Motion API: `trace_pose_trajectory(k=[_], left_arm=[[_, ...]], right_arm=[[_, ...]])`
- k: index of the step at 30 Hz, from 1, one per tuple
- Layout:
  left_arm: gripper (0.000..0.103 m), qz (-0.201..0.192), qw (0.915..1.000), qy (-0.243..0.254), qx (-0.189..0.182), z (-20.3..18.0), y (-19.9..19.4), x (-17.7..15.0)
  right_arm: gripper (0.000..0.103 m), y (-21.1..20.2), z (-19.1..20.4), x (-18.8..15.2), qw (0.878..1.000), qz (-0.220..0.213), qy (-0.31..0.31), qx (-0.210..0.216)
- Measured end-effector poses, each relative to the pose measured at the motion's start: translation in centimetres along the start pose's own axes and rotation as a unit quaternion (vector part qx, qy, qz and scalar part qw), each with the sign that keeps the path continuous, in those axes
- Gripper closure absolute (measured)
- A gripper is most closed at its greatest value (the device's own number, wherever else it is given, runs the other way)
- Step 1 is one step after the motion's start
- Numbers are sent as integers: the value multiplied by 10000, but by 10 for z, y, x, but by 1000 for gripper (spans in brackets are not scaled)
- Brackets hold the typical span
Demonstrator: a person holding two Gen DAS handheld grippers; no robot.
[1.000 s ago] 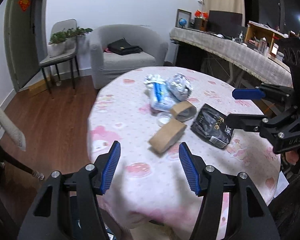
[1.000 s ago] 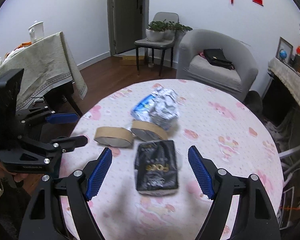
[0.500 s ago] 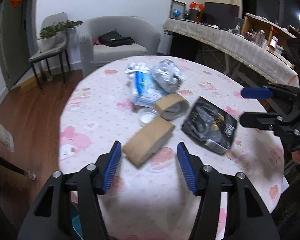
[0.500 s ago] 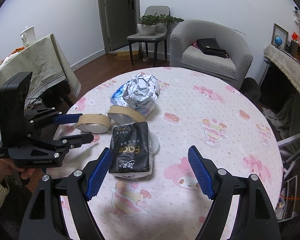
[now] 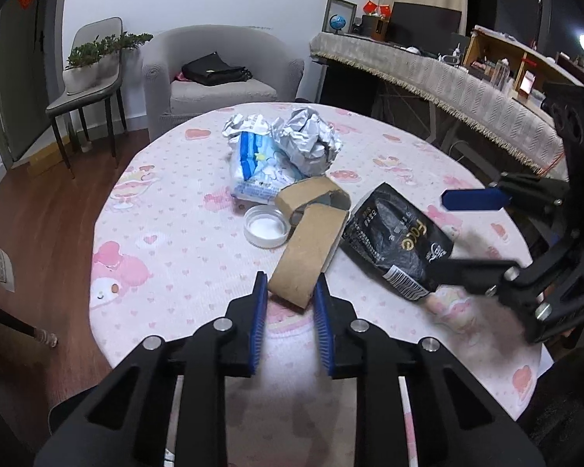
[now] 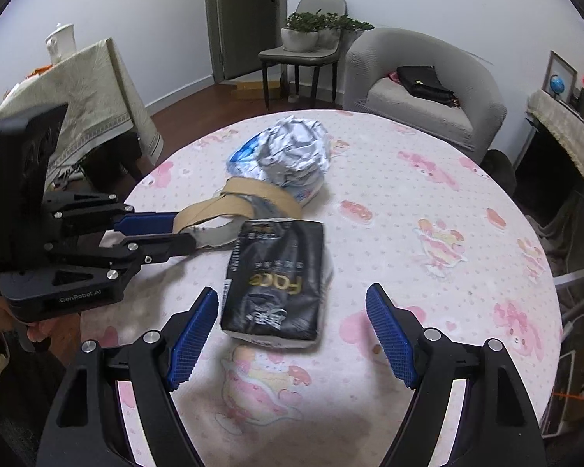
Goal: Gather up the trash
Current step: 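Grasp the brown tape roll with the left tool while the right tool grasps the black tissue pack, then carry the tape roll and tissue pack over the teal bin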
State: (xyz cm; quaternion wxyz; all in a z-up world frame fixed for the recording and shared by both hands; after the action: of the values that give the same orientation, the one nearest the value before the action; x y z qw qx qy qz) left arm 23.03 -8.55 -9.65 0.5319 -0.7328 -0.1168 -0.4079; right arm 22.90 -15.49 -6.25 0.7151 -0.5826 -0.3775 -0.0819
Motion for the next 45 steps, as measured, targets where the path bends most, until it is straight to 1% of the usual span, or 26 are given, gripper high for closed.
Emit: trace_pose_trajectory(k=[7, 12, 15, 21, 22, 23, 25, 26, 27, 30, 37, 45], left_arm=[[78, -59, 9999, -72, -61, 0, -7, 2], [78, -119, 9999, -78, -29, 2, -16, 4], [78, -168, 9998, -95, -9, 5, -23, 4], [78, -263, 9995, -164, 87, 15, -39, 2], [78, -273, 9994, -175, 105, 17, -41, 2], [78, -292, 9993, -198, 127, 20, -44, 1], [78, -324, 9991, -237, 155, 24, -48, 1], [78, -342, 9989, -261, 170, 25, -51, 1], [78, -368, 9987, -298, 181, 28, -54, 1], [78, -418, 9983, -343, 222, 34, -62, -1], [78, -512, 9968, -488, 382, 53, -82, -7], [78, -472, 9933, -746, 743, 84, -101, -23]], right_arm=[[24, 14, 6, -4, 9996, 158, -156, -150], [24, 22, 10, -7, 9992, 258, -208, -204], [24, 27, 11, -7, 9987, 346, -216, -313], [24, 31, 17, -6, 9983, 425, -180, -355], [31, 31, 18, -5, 9983, 431, -172, -350], [34, 31, 19, -4, 9984, 439, -161, -325], [44, 30, 20, -3, 9980, 454, -143, -412], [46, 31, 20, -2, 9979, 462, -131, -427], [50, 30, 19, -1, 9979, 464, -105, -443], [52, 30, 20, 2, 9978, 469, -59, -459], [53, 18, 34, 20, 9989, 198, -72, -430], [53, 5, 73, 45, 9995, -154, -215, -187]])
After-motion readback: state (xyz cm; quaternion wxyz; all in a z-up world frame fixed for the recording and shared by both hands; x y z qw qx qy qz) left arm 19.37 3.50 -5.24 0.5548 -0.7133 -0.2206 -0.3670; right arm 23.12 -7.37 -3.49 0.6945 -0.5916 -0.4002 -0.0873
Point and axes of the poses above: each gripper's, at about its wrist camera, not at the fingertips, and y roughly the way its jaws point, z to its left, x to its top, the point moved 8 cm from there along y, roughly the way its jaws point, and after that the axes turned 4 degrees about y, right-handed, at the moved point
